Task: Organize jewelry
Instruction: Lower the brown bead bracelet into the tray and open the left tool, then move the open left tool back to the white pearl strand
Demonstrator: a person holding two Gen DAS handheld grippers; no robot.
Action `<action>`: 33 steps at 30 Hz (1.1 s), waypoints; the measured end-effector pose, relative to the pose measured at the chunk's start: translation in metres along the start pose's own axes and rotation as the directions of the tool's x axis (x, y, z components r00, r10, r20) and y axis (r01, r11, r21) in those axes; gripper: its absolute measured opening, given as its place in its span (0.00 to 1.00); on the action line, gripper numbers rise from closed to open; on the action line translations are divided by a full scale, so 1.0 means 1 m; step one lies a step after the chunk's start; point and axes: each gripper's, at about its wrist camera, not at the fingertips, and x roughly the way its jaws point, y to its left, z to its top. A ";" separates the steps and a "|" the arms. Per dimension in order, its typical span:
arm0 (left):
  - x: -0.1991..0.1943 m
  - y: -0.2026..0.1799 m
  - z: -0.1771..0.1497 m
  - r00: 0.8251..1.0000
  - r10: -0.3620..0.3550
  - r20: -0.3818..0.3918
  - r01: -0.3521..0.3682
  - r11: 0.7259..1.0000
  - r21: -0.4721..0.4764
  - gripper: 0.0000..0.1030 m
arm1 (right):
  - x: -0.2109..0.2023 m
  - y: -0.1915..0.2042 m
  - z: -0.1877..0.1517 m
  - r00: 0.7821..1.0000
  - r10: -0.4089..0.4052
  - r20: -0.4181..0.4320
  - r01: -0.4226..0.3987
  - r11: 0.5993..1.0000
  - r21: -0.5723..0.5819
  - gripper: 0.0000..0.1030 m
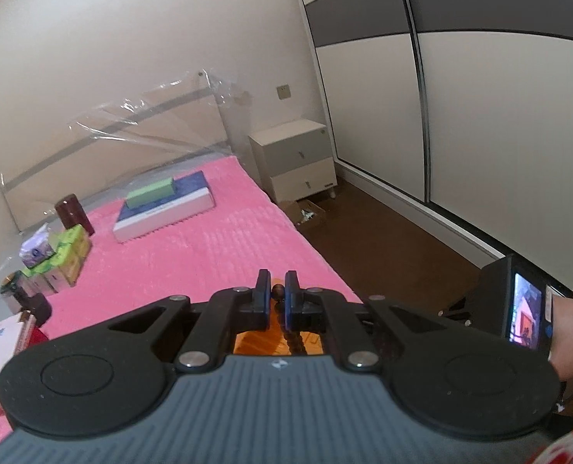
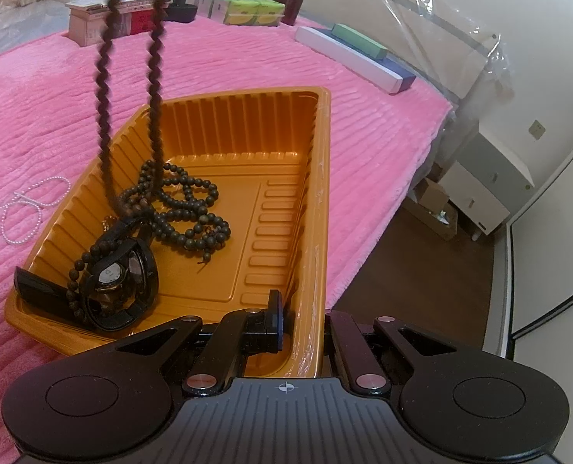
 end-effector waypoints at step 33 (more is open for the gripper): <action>0.032 0.039 -0.058 0.990 0.052 -0.131 -0.072 0.986 -0.149 0.23 | 0.002 0.001 -0.001 1.000 0.002 0.000 -0.002 1.000 0.009 0.04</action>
